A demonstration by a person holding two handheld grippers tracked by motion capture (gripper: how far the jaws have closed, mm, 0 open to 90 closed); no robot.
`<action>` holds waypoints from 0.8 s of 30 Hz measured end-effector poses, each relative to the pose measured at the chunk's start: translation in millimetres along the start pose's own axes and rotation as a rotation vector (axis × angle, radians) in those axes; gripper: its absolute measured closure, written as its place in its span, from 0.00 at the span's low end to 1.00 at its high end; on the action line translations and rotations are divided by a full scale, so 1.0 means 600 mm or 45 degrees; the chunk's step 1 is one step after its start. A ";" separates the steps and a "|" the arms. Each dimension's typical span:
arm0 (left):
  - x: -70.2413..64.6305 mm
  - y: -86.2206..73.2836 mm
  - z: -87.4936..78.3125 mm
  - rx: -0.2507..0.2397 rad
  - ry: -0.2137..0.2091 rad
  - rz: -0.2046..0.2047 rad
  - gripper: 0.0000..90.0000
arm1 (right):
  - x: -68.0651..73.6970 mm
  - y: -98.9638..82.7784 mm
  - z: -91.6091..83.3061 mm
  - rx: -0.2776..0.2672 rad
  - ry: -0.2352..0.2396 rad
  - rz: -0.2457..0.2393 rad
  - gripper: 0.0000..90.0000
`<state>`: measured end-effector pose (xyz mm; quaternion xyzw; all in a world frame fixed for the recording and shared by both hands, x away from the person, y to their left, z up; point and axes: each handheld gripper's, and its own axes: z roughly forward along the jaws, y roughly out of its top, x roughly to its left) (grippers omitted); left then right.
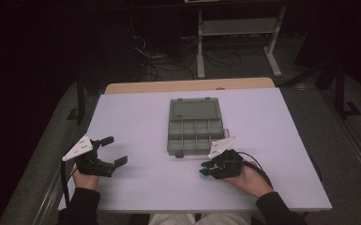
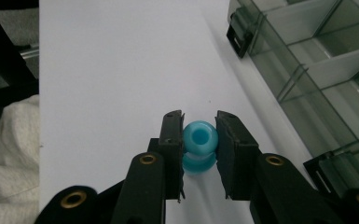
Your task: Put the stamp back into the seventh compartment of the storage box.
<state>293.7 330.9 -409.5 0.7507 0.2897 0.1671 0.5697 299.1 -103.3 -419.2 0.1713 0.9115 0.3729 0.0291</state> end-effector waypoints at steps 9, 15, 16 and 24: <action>0.000 0.000 -0.001 -0.002 -0.002 0.002 0.00 | -0.001 0.008 -0.016 -0.025 -0.010 -0.001 0.79; 0.000 0.000 0.000 -0.001 0.000 0.000 0.00 | -0.006 0.013 -0.025 -0.045 -0.011 0.003 0.79; 0.000 0.000 -0.001 -0.002 0.000 0.002 0.00 | -0.007 0.013 -0.027 -0.045 -0.014 0.001 0.80; 0.001 0.000 -0.001 -0.001 0.001 0.002 0.00 | -0.010 0.023 -0.046 -0.057 -0.037 0.002 0.79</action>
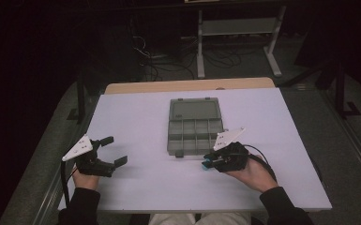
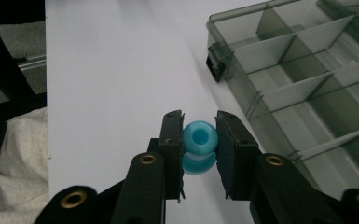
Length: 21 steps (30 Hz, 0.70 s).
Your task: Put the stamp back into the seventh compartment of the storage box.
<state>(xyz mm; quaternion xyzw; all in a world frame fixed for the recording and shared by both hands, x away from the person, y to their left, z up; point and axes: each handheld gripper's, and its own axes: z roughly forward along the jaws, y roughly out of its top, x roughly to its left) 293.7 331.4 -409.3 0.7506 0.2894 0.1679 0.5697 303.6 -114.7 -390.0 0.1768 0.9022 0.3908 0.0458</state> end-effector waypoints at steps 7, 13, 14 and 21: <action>0.001 0.000 0.000 0.001 0.000 -0.001 0.00 | -0.007 0.008 -0.019 -0.033 -0.010 0.008 0.80; 0.000 0.000 0.000 0.001 -0.002 -0.002 0.00 | -0.012 0.015 -0.027 -0.035 -0.011 0.007 0.80; 0.000 0.000 0.000 0.001 -0.001 -0.001 0.00 | -0.013 0.016 -0.028 -0.034 -0.011 0.012 0.80; 0.001 0.000 0.000 0.000 -0.002 -0.002 0.00 | -0.019 0.028 -0.033 -0.028 -0.005 0.003 0.79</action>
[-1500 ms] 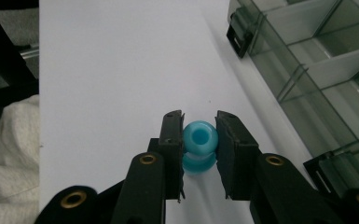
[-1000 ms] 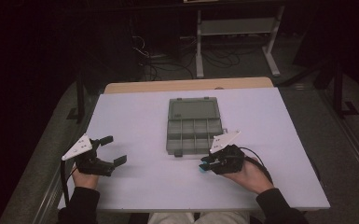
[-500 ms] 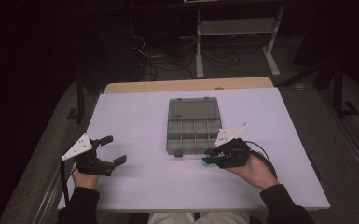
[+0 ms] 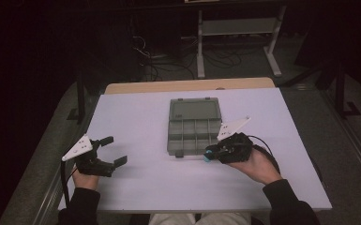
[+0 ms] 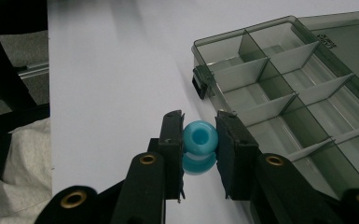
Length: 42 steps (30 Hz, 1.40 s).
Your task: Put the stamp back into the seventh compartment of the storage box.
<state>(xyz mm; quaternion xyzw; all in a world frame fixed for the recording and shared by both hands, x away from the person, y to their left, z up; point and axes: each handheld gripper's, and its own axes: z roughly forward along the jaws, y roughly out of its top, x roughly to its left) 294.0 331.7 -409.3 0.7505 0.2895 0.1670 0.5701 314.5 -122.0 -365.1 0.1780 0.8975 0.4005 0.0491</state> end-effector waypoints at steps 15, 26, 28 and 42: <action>0.000 0.000 0.000 0.000 0.001 -0.001 0.00 | -0.016 0.018 -0.006 0.007 -0.005 -0.001 0.79; 0.000 0.000 0.000 0.001 0.001 -0.003 0.00 | -0.030 0.031 -0.004 0.013 -0.012 0.004 0.79; 0.000 0.000 0.000 0.001 0.001 -0.003 0.00 | -0.032 0.033 -0.003 0.018 -0.016 -0.003 0.79; 0.001 0.000 0.000 0.000 0.000 -0.003 0.00 | -0.048 0.045 0.003 0.035 -0.029 0.005 0.80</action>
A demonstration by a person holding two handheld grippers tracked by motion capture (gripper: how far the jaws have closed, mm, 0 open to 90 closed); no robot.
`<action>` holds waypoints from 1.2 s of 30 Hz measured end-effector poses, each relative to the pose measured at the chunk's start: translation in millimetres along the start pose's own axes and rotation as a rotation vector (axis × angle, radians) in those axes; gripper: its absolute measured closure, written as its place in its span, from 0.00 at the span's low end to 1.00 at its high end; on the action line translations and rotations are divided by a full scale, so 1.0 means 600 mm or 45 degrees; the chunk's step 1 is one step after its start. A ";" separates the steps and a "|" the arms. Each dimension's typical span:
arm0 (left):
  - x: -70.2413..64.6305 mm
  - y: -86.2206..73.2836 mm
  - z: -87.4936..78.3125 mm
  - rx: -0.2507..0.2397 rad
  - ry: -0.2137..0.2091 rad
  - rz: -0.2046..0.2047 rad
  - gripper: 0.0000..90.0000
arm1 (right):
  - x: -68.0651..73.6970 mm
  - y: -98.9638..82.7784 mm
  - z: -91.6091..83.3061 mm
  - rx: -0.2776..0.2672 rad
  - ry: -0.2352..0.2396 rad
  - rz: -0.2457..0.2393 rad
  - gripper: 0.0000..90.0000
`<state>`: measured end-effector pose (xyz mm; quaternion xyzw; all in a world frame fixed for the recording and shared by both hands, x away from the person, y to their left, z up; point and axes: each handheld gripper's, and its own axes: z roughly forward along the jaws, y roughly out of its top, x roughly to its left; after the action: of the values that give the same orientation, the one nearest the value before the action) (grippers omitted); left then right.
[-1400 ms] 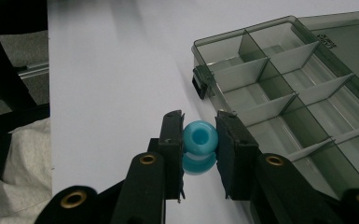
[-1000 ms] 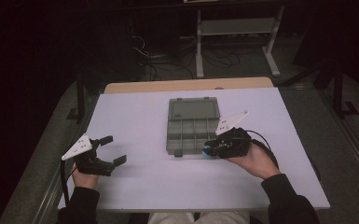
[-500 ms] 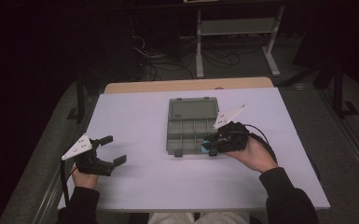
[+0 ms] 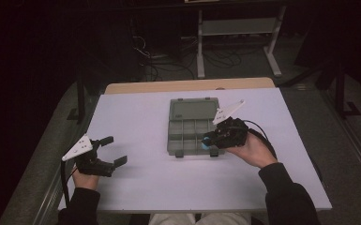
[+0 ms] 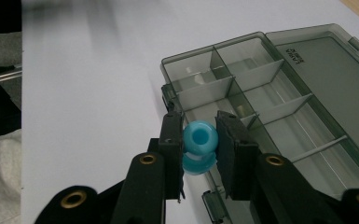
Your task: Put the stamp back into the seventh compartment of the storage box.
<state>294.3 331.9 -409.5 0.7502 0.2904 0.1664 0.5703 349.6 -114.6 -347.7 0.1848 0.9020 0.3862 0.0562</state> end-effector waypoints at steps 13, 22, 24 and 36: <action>0.000 0.000 0.000 -0.001 0.000 0.000 0.00 | -0.017 0.009 0.010 0.013 -0.011 0.009 0.79; 0.000 0.000 0.000 0.001 -0.001 -0.001 0.00 | -0.028 0.011 0.018 0.015 -0.023 0.018 0.79; 0.000 0.000 0.001 0.001 -0.002 0.001 0.00 | -0.030 0.011 0.019 0.014 -0.024 0.020 0.79; 0.000 0.000 0.000 0.000 -0.002 0.000 0.00 | -0.047 0.016 0.027 0.025 -0.029 0.034 0.79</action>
<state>294.6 332.0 -409.7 0.7502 0.2901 0.1657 0.5705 382.2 -108.0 -353.0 0.2019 0.9024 0.3759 0.0596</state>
